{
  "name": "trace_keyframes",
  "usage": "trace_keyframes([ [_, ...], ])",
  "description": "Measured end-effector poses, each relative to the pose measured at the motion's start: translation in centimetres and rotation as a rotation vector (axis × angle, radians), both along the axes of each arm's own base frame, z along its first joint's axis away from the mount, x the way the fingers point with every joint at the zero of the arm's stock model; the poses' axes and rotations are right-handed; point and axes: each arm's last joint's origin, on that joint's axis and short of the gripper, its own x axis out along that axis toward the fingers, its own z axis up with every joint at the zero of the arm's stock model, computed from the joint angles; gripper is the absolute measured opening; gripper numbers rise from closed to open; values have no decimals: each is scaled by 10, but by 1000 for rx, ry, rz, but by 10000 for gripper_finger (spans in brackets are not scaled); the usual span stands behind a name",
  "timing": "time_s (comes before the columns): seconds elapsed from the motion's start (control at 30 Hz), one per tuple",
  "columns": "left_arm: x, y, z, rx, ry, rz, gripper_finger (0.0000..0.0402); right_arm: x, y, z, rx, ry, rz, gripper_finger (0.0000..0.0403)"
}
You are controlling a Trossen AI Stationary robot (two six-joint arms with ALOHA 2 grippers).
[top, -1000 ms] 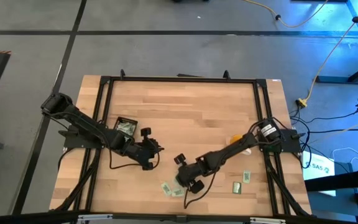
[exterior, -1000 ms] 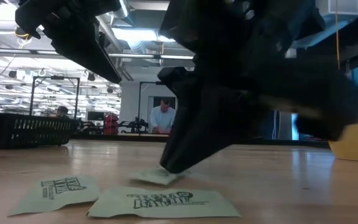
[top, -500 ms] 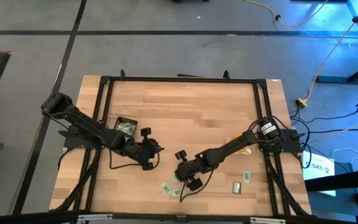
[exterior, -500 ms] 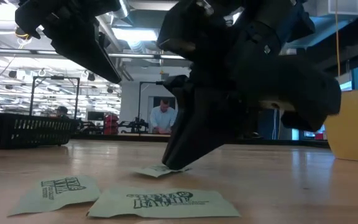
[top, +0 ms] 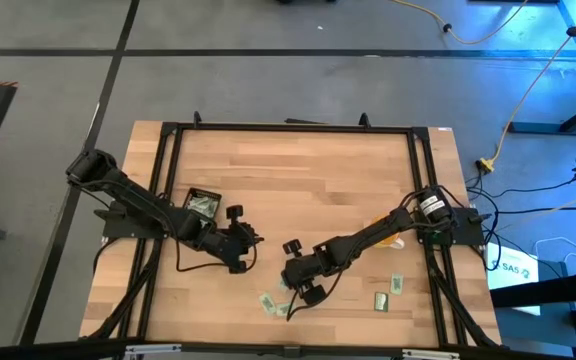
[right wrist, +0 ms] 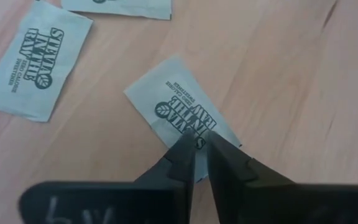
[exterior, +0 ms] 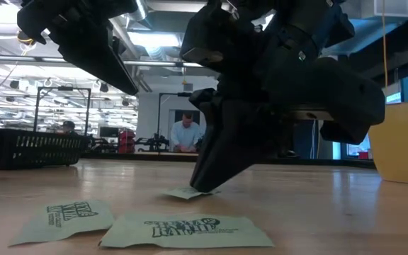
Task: Pick and place Stevia / Truvia into bins
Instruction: Put the stevia packet into the black bin
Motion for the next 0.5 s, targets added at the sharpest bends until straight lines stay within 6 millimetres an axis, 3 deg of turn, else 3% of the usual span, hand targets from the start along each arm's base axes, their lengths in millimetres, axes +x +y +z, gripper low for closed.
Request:
trace_keyframes([
  [0.17,0,0,0,0,0,0,70,0,0,0,-4,-2,0,8],
  [0.33,0,0,0,0,0,0,70,0,0,1,1,-7,-7,5],
  [0.5,0,0,0,0,0,0,70,-3,-4,18,34,-11,-26,2],
])
